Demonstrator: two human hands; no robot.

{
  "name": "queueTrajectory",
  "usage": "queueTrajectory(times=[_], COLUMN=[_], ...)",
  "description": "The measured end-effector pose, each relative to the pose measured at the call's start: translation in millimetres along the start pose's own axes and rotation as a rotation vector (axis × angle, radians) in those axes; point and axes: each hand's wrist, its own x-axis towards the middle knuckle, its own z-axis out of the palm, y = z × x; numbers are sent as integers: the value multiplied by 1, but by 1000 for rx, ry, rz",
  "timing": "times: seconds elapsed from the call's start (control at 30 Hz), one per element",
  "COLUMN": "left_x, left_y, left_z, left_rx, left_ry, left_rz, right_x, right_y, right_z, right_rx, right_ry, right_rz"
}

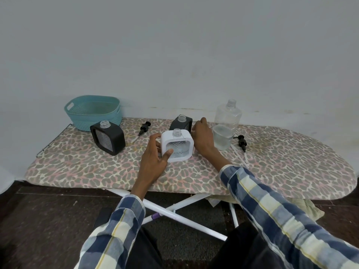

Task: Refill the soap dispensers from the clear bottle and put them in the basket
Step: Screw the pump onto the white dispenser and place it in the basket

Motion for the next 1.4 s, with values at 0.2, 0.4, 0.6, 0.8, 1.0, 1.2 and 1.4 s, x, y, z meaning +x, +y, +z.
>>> queueTrajectory(times=[0.2, 0.4, 0.6, 0.8, 1.0, 1.2, 1.4], left_x=[-2, -2, -4, 21, 34, 30, 29], left_y=[-1, 1, 7, 28, 44, 42, 40], left_z=[-2, -1, -1, -7, 5, 19, 19], left_rx=[16, 14, -8, 53, 4, -15, -55], left_ry=[-13, -17, 1, 28, 64, 58, 59], left_rz=[4, -22, 28, 156, 101, 37, 37], right_x=[-22, -35, -43, -44, -47, -45, -51], right_y=[-10, -15, -33, -52, -57, -59, -63], right_z=[-20, -50, -81, -98, -106, -110, -97], right_rx=[179, 267, 485, 796, 907, 930, 962], right_ry=[183, 315, 440, 464, 494, 531, 458], right_rz=[-77, -189, -287, -213, -220, -224, -206])
